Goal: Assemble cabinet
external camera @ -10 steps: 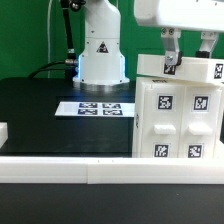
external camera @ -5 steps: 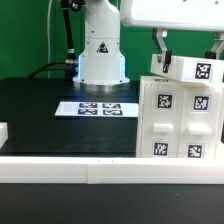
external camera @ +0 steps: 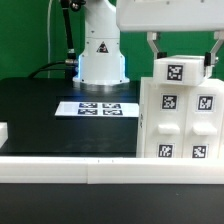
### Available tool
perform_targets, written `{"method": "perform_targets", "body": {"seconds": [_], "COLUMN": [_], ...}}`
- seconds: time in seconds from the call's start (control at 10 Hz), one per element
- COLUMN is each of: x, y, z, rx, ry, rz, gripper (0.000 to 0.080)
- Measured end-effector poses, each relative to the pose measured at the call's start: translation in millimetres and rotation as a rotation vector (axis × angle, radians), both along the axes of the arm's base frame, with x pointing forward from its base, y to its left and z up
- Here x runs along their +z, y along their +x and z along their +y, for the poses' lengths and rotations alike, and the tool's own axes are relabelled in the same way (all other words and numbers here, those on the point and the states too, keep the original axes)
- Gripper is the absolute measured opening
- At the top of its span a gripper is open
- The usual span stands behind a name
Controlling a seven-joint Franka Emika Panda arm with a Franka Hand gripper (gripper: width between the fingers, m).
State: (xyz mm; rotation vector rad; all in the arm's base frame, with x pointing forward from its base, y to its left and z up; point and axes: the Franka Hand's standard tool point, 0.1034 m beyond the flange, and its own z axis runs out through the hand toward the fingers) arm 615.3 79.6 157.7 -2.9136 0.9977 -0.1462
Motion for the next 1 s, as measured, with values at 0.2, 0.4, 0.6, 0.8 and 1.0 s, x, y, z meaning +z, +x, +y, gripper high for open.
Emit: {"method": "perform_targets", "body": {"seconds": [0.2, 0.4, 0.6, 0.8, 1.0], "x": [0.3, 0.4, 0.5, 0.3, -0.2], "y": [0.9, 1.1, 1.2, 0.8, -1.8], "z": [-0.1, -0.7, -1.1, -0.8, -0.5], "rx": [-0.192, -0.393, -0.549, -0.733, -1.003], "ry": [0.03, 0.057, 0.081, 0.107, 0.135], "rz": [0.0, 0.007, 0.013, 0.019, 0.022], "gripper": [0.056, 0.056, 0.056, 0.056, 0.056]}}
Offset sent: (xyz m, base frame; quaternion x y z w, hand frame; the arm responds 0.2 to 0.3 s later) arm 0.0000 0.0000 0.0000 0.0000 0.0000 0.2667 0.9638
